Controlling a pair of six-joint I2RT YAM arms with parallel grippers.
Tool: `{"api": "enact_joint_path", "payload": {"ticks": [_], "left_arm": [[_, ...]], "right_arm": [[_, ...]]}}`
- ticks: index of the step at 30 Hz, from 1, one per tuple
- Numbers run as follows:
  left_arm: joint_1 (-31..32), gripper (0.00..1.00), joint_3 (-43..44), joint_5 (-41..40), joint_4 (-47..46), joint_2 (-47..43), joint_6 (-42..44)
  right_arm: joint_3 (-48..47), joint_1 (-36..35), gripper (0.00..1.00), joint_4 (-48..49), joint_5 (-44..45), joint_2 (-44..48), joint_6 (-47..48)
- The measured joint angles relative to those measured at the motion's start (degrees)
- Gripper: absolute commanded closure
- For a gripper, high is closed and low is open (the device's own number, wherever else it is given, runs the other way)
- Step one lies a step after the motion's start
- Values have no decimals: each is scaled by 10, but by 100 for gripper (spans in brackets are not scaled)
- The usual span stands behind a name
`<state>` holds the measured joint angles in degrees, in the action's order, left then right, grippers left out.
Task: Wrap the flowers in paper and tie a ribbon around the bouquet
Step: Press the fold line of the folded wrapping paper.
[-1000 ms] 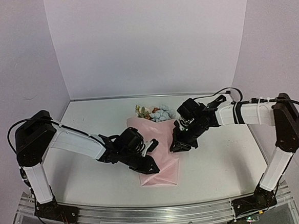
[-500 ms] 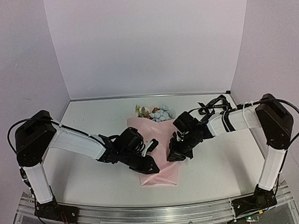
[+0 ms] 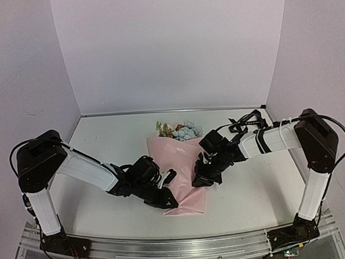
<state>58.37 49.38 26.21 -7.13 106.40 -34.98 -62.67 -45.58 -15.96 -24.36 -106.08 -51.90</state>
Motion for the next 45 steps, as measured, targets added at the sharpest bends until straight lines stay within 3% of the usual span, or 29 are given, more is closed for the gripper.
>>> {"api": "enact_joint_path", "payload": {"ticks": [11, 27, 45], "left_arm": [[0, 83, -4, 0, 1, -22, -10], [-4, 81, -34, -4, 0, -32, -23], [-128, 78, -10, 52, -60, 19, -74]], "right_arm": [[1, -47, 94, -4, 2, 0, 2], [31, -46, 95, -1, 26, 0, 3], [31, -46, 96, 0, 26, 0, 5]]}}
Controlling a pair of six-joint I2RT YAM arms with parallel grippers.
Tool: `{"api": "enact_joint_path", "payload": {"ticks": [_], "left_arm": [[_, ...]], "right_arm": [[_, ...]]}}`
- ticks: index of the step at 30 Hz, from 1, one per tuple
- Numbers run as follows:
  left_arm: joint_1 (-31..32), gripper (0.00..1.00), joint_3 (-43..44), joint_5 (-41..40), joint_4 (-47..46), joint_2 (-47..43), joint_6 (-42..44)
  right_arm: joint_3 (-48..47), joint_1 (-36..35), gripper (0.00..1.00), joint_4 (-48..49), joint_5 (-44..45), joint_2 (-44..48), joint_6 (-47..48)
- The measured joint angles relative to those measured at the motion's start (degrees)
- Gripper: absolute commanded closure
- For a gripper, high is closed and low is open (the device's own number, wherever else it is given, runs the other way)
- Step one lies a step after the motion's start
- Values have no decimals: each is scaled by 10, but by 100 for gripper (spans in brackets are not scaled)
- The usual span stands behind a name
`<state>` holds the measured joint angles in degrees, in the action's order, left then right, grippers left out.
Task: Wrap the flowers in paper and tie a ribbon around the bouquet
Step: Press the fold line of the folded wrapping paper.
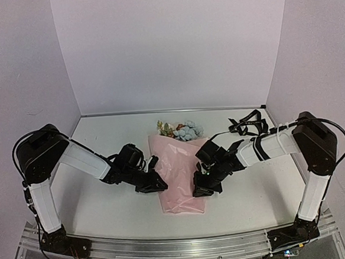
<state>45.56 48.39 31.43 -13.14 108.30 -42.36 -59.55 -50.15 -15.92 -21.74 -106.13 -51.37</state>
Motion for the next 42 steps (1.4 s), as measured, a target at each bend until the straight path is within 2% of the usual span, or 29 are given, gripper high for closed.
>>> {"api": "enact_joint_path", "payload": {"ticks": [6, 25, 37, 42], "left_arm": [[-48, 77, 22, 1, 6, 10, -11], [-165, 76, 223, 46, 81, 143, 6], [-228, 76, 406, 76, 170, 243, 55], [-235, 72, 461, 74, 218, 259, 83]], "right_arm": [[0, 0, 96, 0, 0, 0, 3], [12, 3, 97, 6, -3, 0, 13], [14, 4, 96, 11, -8, 0, 15], [14, 8, 95, 11, -11, 2, 15]]}}
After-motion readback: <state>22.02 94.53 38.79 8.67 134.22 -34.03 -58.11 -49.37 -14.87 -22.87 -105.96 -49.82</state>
